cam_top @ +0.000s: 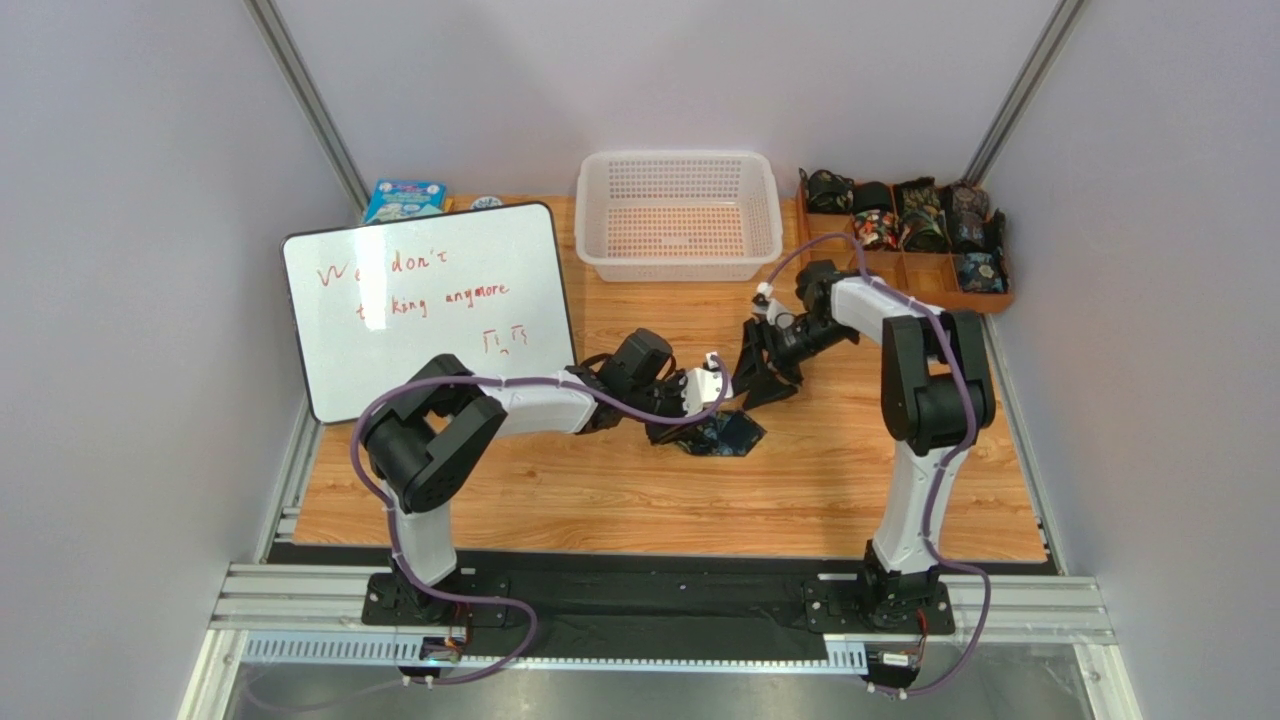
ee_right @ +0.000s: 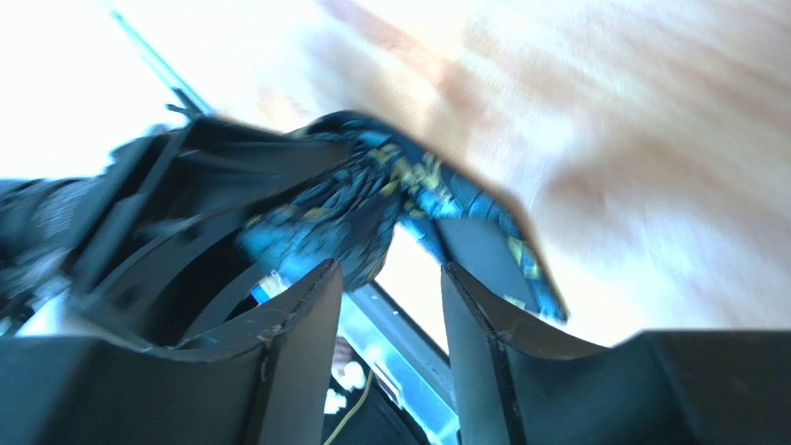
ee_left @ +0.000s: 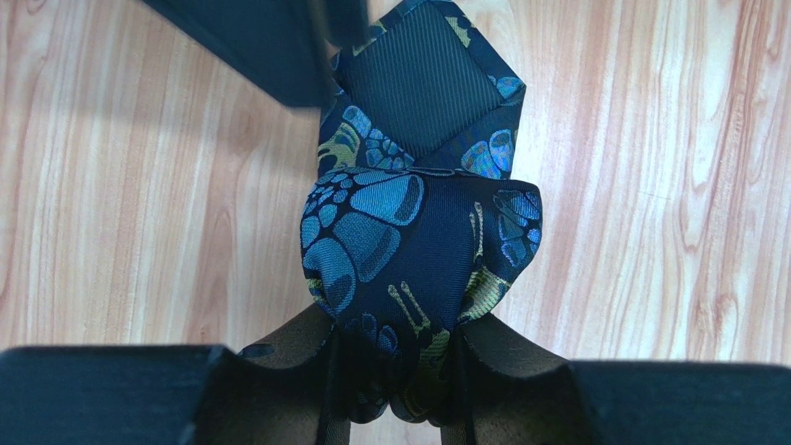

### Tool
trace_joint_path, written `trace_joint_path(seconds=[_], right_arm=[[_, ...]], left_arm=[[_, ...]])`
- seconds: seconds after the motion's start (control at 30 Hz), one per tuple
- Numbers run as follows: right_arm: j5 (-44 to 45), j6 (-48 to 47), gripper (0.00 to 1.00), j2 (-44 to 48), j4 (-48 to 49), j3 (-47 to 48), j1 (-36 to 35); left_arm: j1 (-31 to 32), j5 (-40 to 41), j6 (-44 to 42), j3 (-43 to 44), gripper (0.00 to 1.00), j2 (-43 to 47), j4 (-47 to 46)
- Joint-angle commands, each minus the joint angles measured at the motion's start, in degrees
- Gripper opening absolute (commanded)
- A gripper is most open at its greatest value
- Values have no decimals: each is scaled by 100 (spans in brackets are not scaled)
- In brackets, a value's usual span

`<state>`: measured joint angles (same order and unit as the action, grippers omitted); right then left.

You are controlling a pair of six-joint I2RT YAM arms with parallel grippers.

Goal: Roll the ties
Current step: Roll the tie at the center of the board.

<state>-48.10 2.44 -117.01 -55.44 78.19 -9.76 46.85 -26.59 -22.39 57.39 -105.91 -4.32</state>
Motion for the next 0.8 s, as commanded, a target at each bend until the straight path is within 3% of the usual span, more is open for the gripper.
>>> trace_joint_path(seconds=[0.0,0.43,0.47,0.5,0.6,0.67,0.7,0.77], right_arm=[[-595,37,53,539,-3,-146,45],[-622,99,47,135,429,-612,-465],[-613,82,42,143,429,-638,-474],[-570,73,25,135,429,-647,-474],[-376,55,0,-14,455,-665,-466],[-183,-15,0,-128,499,-665,-413],[-87,-76,0,-146,543,-674,-387],[72,-164,0,-234,587,-648,-308]], left_arm=[[166,207,112,-122,15,167,405],[219,558,130,203,19,-123,1003],[219,558,147,229,20,-132,1029],[228,558,174,238,20,-141,1029],[228,585,288,264,25,-123,1038],[211,541,340,291,32,-88,1064],[202,515,419,282,43,-1,1030],[193,488,507,282,53,79,1029]])
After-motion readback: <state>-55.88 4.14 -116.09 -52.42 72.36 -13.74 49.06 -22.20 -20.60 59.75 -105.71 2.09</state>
